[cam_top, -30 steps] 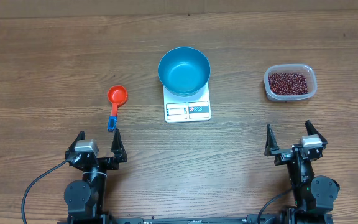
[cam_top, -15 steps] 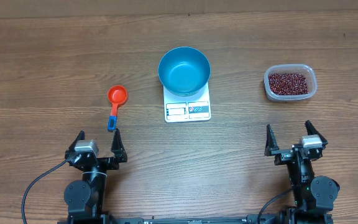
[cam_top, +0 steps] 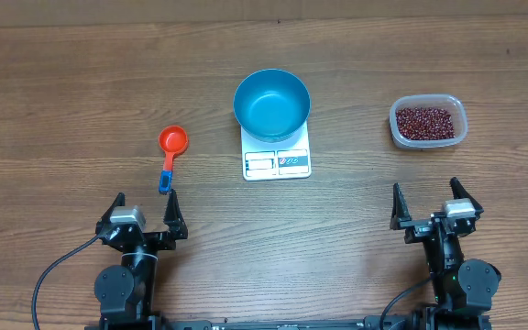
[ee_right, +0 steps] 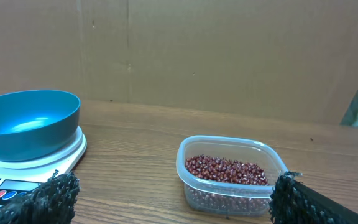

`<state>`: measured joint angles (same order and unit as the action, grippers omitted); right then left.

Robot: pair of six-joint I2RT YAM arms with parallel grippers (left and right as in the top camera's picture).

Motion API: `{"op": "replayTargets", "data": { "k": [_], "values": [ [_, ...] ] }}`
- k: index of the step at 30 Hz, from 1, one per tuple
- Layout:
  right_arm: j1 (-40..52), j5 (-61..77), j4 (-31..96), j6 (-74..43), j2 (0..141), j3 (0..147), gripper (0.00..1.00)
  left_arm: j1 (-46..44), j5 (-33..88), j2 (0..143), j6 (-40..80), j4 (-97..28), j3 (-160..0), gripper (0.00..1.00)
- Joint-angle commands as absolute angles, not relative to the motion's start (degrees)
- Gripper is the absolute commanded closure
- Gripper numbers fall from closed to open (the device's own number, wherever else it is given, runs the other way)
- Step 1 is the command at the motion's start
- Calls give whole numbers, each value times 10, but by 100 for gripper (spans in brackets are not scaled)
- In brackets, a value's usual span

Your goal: Scoop item into bowl and weigh 150g on scale

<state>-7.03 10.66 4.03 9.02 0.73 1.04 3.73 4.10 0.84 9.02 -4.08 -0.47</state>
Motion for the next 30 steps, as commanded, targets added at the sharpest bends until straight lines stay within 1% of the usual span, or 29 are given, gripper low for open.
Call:
{"op": "replayTargets", "data": {
  "k": [1,16,25,30],
  "values": [
    [-68,106,38,91,2,4,0,36,41,3,97,-42,-3,0],
    [-68,106,38,91,2,4,0,36,46,3,142,-42,-3,0],
    [-68,106,38,91,2,4,0,36,86,3,142,-56,-11,0],
    [-68,106,38,91,2,4,0,36,89,4,135,-67,-17,0]
  ]
}}
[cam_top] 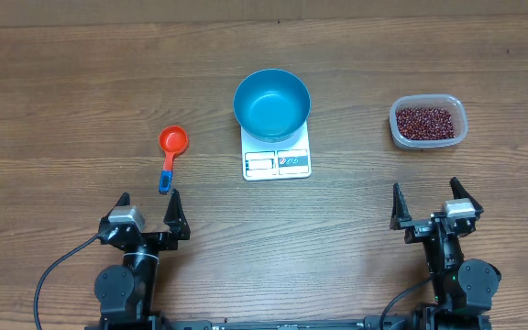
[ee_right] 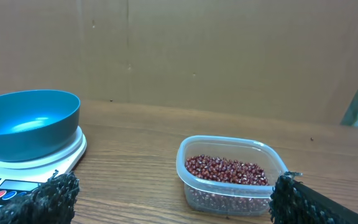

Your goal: Scoop item into bowl and weigh 150g on scale

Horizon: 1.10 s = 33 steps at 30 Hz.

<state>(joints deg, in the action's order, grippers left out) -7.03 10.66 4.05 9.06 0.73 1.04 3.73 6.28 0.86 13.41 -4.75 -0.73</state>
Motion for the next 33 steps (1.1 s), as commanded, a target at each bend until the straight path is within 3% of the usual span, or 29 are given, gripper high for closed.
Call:
{"op": "replayTargets", "data": {
  "k": [1,10,33],
  "values": [
    [-68,106,38,91,2,4,0,36,89,4,130,-78,-22,0],
    [-68,106,38,91,2,4,0,36,67,30,50,-195,-85,1],
    [-68,106,38,91,2,4,0,36,67,305,43,-220,-280,0]
  ]
}}
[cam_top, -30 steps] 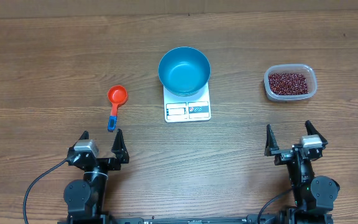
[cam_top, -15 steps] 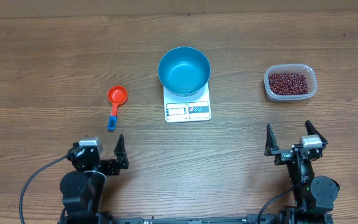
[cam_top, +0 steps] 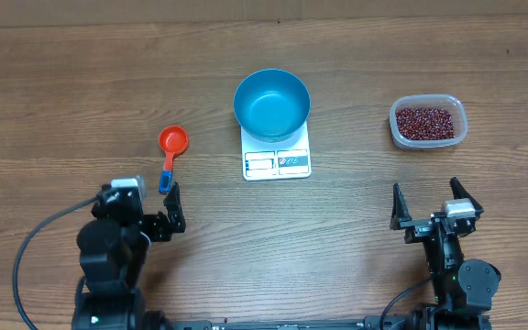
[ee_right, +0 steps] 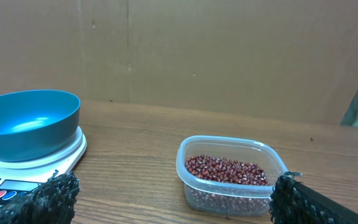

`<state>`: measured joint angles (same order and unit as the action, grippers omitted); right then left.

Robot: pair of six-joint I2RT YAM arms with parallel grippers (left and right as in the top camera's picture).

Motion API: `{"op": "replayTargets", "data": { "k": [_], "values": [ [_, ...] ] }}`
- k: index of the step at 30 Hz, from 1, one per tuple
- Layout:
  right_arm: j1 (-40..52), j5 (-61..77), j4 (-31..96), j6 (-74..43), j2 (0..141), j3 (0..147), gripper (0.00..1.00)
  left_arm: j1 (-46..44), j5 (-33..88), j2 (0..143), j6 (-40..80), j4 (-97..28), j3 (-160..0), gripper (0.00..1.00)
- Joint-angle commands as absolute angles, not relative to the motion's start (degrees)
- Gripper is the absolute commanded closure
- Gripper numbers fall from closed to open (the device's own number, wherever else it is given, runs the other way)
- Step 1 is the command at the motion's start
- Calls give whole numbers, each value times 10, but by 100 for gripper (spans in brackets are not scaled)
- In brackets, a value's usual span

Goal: Scoop item into bowl and weigh 150g on scale
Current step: 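Move the left gripper forward toward the red scoop's handle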

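Observation:
A blue bowl [cam_top: 271, 103] [ee_right: 28, 122] sits on the white scale [cam_top: 277, 161] [ee_right: 48, 157] at the table's middle. Red beans fill a clear plastic tub [cam_top: 427, 122] [ee_right: 230, 174] at the right. The red measuring scoop [cam_top: 171, 147] with a blue handle end lies to the left of the scale. My left gripper [cam_top: 141, 196] stands open just short of the scoop's handle, its right finger [cam_top: 174, 195] beside the handle end and its left finger mostly hidden by the arm. My right gripper [cam_top: 426, 193] [ee_right: 173, 200] is open and holds nothing, a short way in front of the tub.
A brown cardboard wall [ee_right: 191, 56] stands behind the wooden table [cam_top: 81, 82]. The left arm's cable [cam_top: 35, 240] loops at the front left.
The left arm has risen and leaned forward, with its gripper slightly nearer the scoop's handle. The right arm, bowl, scoop and tub are unchanged.
Both grippers rested open near the table's front edge at the first two moments, the left barely shifted between them. Now the left arm is lifted toward the scoop, while the right arm has stayed still throughout.

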<state>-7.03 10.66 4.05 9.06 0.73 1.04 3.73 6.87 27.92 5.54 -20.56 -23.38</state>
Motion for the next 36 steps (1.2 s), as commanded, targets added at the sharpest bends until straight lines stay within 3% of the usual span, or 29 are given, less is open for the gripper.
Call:
{"op": "replayTargets", "data": {
  "k": [1,17,36],
  "values": [
    [-68,106,38,91,2,4,0,36,67,313,43,-228,-289,0],
    [-68,106,38,91,2,4,0,38,70,370,49,-324,-383,0],
    [-68,106,38,91,2,4,0,38,75,614,29,-509,-604,1]
  ]
}}
